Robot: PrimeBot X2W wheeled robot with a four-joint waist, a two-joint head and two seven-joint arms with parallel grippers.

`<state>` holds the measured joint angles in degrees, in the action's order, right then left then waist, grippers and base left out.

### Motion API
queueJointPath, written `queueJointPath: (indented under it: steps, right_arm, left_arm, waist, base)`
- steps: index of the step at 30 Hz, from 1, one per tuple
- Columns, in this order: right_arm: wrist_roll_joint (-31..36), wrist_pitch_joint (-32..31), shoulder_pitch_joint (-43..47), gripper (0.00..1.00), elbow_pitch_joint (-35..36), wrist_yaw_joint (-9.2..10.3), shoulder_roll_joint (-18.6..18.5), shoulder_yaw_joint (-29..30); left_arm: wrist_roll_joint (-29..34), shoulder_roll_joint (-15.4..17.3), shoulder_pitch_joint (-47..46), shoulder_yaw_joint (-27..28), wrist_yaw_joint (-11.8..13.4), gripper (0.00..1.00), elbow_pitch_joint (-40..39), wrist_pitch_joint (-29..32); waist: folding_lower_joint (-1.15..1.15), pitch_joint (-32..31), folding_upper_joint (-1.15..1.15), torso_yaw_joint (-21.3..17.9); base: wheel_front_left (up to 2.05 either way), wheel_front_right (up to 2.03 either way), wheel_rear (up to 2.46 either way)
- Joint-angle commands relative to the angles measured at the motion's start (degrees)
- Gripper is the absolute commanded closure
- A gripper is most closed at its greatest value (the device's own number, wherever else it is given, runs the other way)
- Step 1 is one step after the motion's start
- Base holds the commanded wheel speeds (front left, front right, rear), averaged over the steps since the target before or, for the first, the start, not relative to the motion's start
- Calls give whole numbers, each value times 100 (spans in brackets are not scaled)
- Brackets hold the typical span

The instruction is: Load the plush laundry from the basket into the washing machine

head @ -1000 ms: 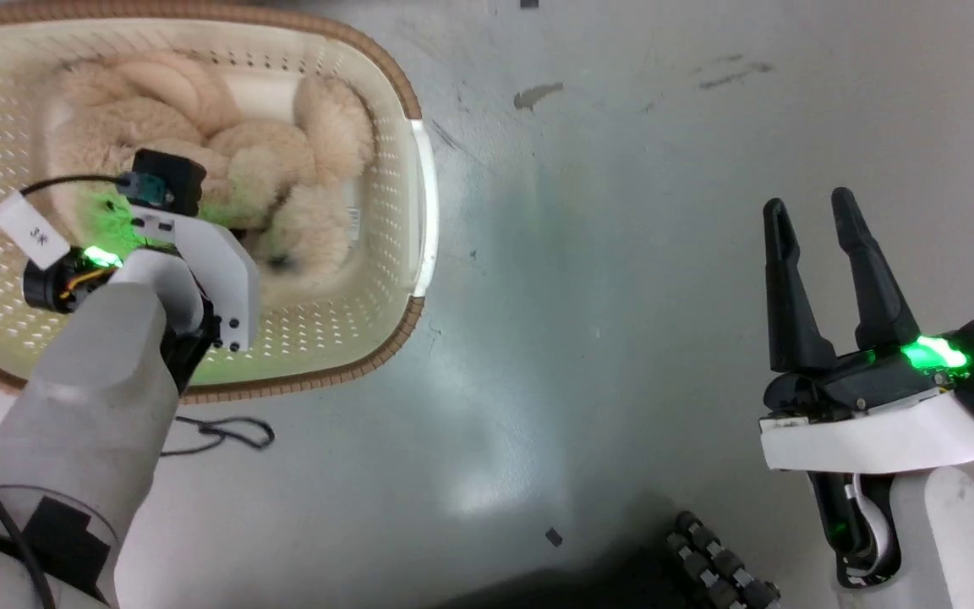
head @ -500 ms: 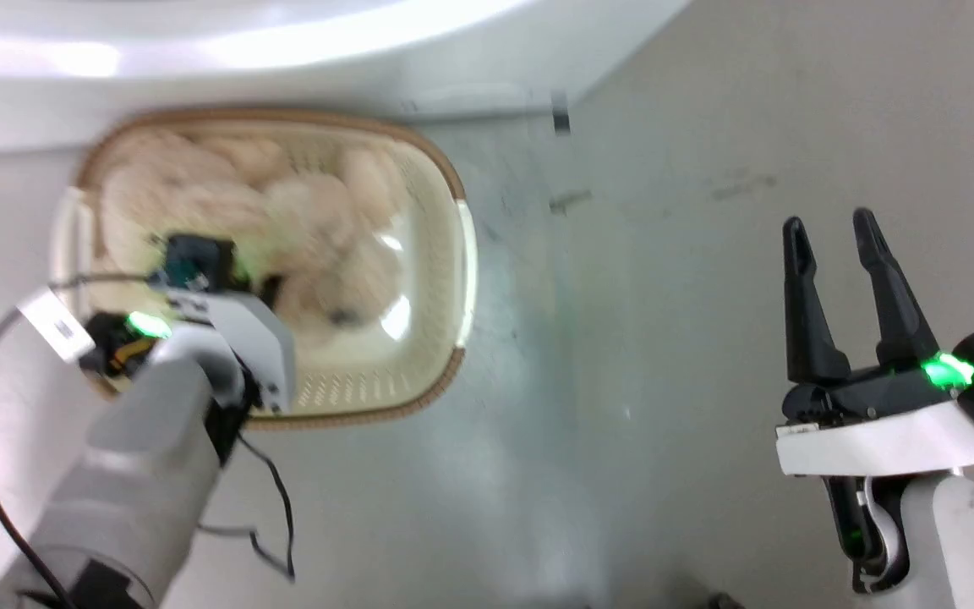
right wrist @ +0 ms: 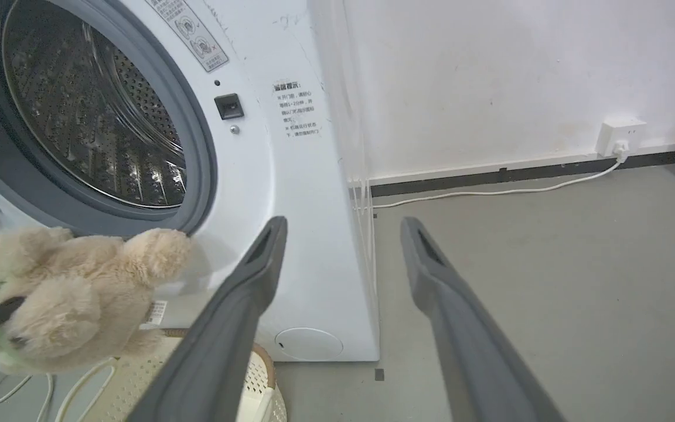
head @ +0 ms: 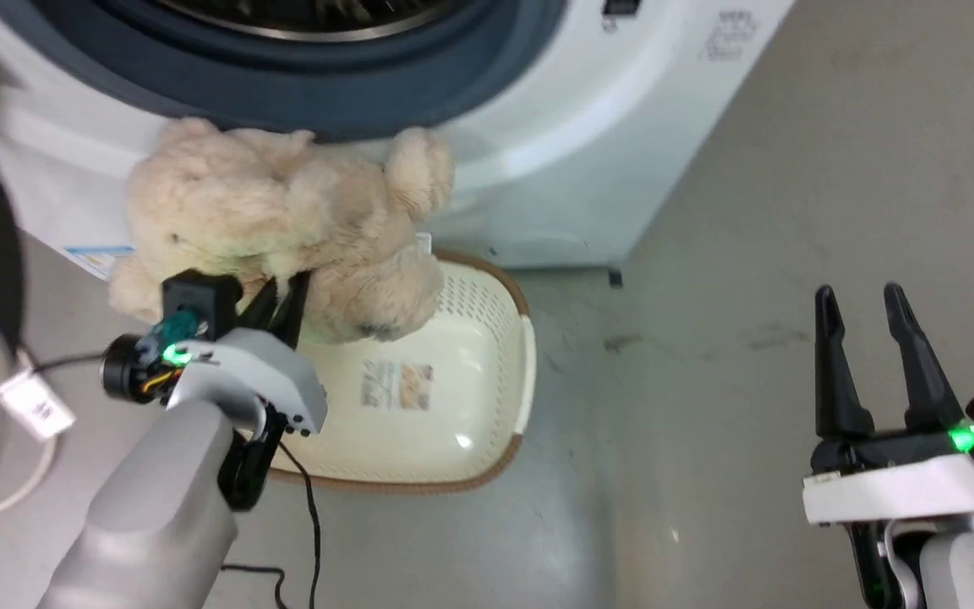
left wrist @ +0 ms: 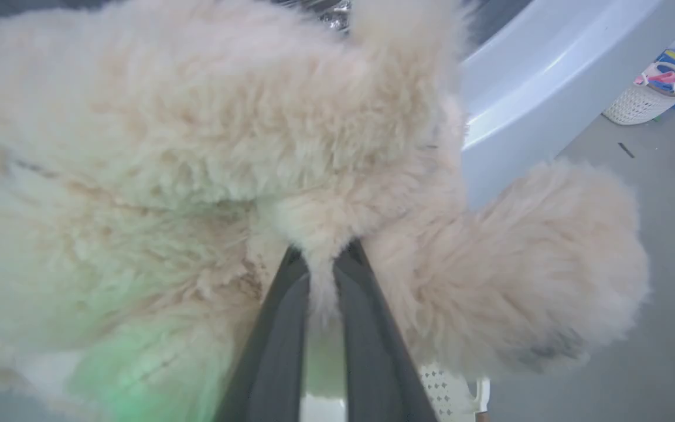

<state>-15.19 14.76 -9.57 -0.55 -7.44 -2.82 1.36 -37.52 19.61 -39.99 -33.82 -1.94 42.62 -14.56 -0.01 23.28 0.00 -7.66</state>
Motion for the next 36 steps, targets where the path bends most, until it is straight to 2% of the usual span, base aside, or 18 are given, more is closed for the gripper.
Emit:
queueJointPath:
  steps: [1, 7, 11, 15, 20, 26, 33, 36]
  right_arm:
    - [36, 24, 138, 0, -28, -5, -6, 30]
    - [76, 24, 328, 0, -16, -5, -6, 35]
    - [72, 24, 344, 0, 22, -5, -6, -17]
    - [51, 24, 278, 0, 86, -5, -6, -108]
    - [-16, 24, 126, 0, 142, -5, -6, -258]
    - [-195, 24, -198, 0, 201, -5, -6, -463]
    - [-494, 24, -554, 0, 307, -5, -6, -700]
    - [-628, 24, -699, 0, 302, -5, -6, -774]
  left_arm:
    - [169, 70, 316, 276, 137, 100, -484, -42]
    - [697, 140, 1144, 1105, 330, 100, -2101, -43]
    - [963, 170, 1399, 1432, 262, 100, -2847, -43]
    - [1111, 161, 1369, 1533, 178, 100, -3217, -43]
    - [1126, 150, 886, 1492, 39, 100, -3219, 14]
    - [1154, 277, -134, 1604, -15, 100, -3026, 303]
    - [1074, 726, -1798, 1837, -184, 100, -2604, 1096]
    - [976, 773, -2508, 1858, -257, 100, -2274, 1476]
  waist:
    - [1, -371, 0, 233]
    - [1, -572, 0, 268]
    - [1, -541, 0, 218]
    - [1, -359, 0, 119]
    - [1, 57, 0, -78]
    - [1, 734, 0, -448]
    - [1, 1576, 0, -981]
    - [1, 1874, 0, -1112]
  base:
    - [0, 0, 0]
    - [0, 0, 0]
    - [0, 0, 0]
    - [0, 0, 0]
    - [0, 0, 0]
    - [0, 0, 0]
    - [0, 0, 0]
    - [0, 0, 0]
